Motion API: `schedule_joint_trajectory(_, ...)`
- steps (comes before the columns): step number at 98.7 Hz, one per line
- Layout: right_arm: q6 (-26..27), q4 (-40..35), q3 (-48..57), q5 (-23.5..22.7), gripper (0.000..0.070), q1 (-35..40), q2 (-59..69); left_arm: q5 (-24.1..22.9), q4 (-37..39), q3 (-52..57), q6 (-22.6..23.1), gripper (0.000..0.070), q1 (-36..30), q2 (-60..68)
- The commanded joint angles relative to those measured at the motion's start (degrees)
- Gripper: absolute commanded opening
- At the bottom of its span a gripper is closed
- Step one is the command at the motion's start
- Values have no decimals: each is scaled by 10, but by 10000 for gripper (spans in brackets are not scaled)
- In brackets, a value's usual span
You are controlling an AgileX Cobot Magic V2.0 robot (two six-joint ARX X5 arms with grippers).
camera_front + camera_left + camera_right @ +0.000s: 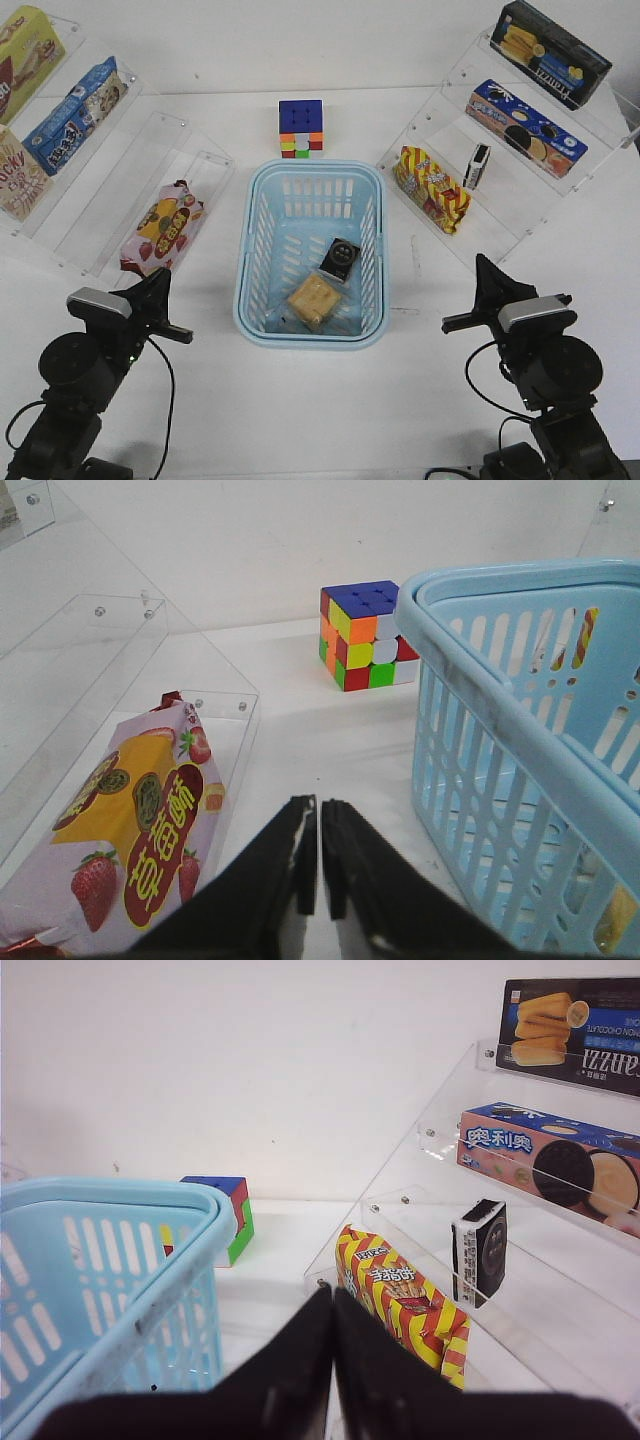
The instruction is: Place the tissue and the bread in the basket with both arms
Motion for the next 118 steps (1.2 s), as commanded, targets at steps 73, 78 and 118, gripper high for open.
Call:
schedule_joint_trajectory(73, -2, 8, 4, 2, 0, 1, 0, -72, 46, -261, -30, 1, 108, -297)
schedule_joint_trajectory(78, -2, 8, 4, 2, 0, 1, 0, -72, 45, -279, -31, 1, 110, -320)
schedule_joint_trajectory(118, -2, 9, 4, 2, 0, 2, 0, -70, -16, -311, -31, 1, 111, -348)
